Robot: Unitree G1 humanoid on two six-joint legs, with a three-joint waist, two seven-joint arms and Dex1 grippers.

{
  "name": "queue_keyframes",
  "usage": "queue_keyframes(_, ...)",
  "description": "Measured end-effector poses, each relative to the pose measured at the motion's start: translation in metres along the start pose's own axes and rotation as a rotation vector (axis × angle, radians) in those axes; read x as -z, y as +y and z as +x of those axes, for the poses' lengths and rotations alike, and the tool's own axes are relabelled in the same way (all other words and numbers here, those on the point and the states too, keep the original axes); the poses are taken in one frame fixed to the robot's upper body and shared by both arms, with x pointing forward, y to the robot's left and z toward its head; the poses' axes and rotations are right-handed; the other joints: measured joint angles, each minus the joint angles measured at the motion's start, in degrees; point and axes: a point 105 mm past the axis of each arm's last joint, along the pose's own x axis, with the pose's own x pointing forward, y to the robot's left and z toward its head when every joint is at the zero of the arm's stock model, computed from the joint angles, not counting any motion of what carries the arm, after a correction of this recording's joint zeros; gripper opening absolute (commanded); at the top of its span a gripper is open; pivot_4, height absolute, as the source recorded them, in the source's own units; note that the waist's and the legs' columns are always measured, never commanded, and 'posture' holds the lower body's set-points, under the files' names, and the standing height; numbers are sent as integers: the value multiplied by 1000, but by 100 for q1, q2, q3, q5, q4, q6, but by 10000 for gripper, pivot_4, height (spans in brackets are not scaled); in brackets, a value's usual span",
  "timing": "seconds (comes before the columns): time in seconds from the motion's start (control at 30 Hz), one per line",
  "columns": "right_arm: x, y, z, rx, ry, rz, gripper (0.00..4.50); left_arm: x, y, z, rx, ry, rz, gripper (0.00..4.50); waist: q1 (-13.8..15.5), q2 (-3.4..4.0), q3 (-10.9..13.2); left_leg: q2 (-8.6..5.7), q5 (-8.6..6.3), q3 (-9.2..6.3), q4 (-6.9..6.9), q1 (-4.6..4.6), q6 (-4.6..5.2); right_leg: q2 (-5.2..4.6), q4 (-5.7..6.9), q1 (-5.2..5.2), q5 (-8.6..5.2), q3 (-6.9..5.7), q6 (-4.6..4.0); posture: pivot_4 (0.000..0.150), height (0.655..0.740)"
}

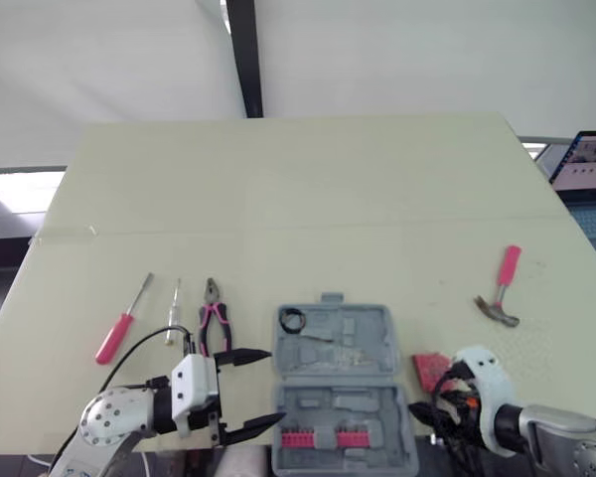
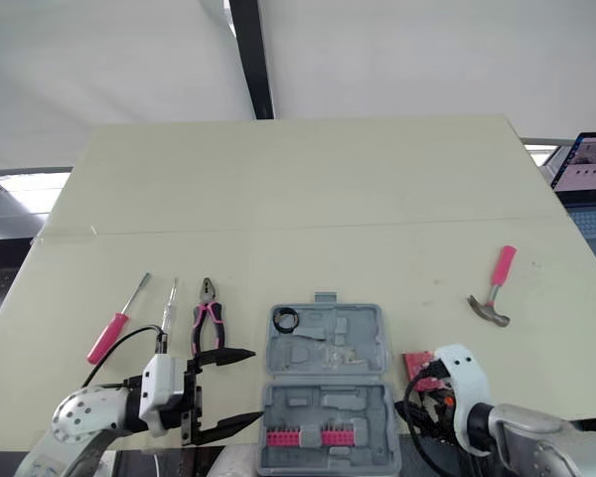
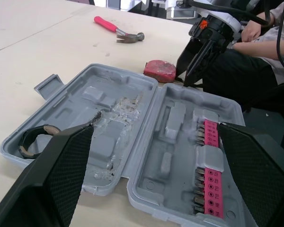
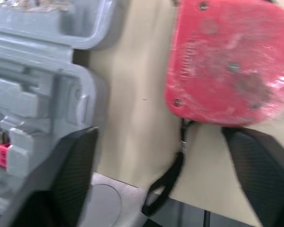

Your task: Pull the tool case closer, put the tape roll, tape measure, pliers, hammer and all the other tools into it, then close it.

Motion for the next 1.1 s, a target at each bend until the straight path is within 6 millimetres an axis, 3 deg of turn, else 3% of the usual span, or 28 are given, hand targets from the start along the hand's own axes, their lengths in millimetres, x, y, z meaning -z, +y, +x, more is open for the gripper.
queue_keyframes(0.17, 4, -11, -12, 30, 4, 52, 44690, 0, -1, 2, 2, -10, 3, 45000, -11, 1, -1, 0, 0, 1, 0, 0, 0, 0, 0, 0, 0, 1, 0, 1500, 7400)
queue_keyframes(0.33, -8, -24, -34, 10, -22, -8, 44690, 4, 1, 2, -11, -9, -13, 45000, 1, 5, -3, -1, -1, 3, 0, 1, 2, 0, -1, 1, 0, 2, 0, 1500, 7400)
queue_keyframes(0.57, -37, -40, -56, -140, -61, -372, 44690, 6, 2, -3, -24, 6, -12, 45000, -19, -1, -3, 0, -3, 8, -2, 13, 5, 1, -7, 14, 0, 4, 1, 1500, 7400)
queue_keyframes(0.77, -54, -48, -46, -283, -29, -759, 44690, 7, 1, -7, -55, 12, -12, 45000, -22, -5, -1, 1, -2, 4, 2, 15, 5, 0, -9, 20, 0, -1, 1, 1500, 7400)
queue_keyframes(1.1, -61, -47, -12, -431, -18, -1094, 44690, -1, -6, -10, -89, 4, 2, 45000, -39, -6, 4, 3, -2, -13, 3, 22, 4, 0, -30, 48, 1, -23, 1, 1500, 7400)
